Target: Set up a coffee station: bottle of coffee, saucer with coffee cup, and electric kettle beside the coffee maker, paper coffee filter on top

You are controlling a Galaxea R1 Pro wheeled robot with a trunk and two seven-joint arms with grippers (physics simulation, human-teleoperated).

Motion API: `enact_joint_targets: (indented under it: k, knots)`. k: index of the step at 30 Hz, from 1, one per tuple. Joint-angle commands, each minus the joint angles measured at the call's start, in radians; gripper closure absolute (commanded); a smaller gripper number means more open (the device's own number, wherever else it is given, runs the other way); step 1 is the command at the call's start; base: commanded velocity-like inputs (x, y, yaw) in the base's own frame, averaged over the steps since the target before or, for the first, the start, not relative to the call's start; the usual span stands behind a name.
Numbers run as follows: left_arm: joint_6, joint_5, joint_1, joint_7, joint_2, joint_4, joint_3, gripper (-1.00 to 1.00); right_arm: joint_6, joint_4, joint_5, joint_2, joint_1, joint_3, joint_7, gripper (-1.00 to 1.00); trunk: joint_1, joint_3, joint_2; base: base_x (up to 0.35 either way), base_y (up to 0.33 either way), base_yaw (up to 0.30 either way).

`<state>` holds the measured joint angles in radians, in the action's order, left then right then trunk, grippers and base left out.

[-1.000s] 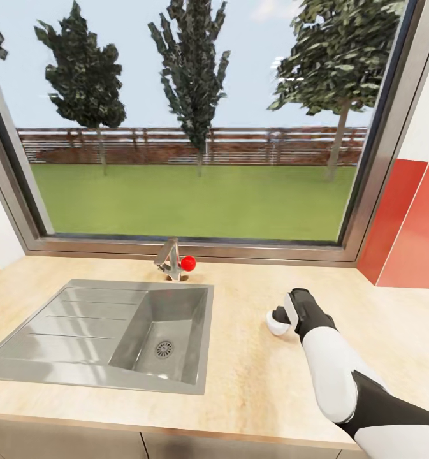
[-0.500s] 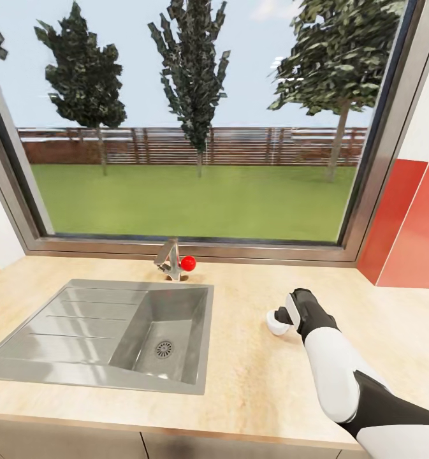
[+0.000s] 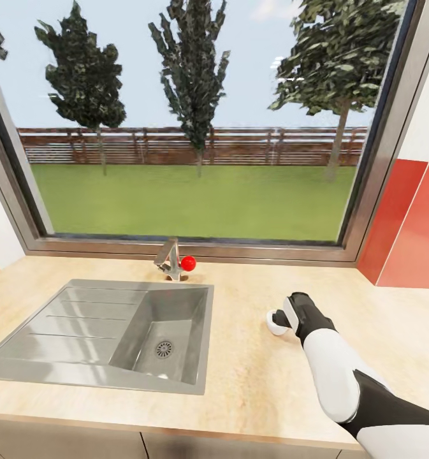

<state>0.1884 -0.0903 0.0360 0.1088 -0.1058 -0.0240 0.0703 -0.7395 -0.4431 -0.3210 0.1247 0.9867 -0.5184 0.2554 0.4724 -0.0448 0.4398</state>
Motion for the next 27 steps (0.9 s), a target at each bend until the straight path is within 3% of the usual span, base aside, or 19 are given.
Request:
enact_joint_targets:
  k: [1,8,9,27]
  knots:
    - [0.003,-0.009,0.001,0.002,0.0,0.001,0.008,-1.0,0.0,0.001,-0.004,0.001,0.001,-0.006,0.001,-1.0,0.001,-0.002,0.002,0.0,0.0,0.0]
    - [0.003,-0.009,0.001,0.002,0.0,0.0,0.008,-1.0,0.003,0.004,-0.004,0.001,0.001,-0.006,0.001,-1.0,0.001,-0.002,0.002,0.0,0.0,0.0]
    - [0.003,-0.009,0.001,0.002,0.0,0.0,0.008,-1.0,0.004,0.004,-0.004,0.001,0.001,-0.006,0.001,1.0,0.001,-0.002,0.002,0.0,0.0,0.0]
    - [0.003,-0.009,0.001,0.002,-0.001,0.001,0.008,-1.0,0.005,0.004,-0.004,0.001,0.001,-0.006,0.001,1.0,0.001,-0.002,0.002,0.0,0.0,0.0]
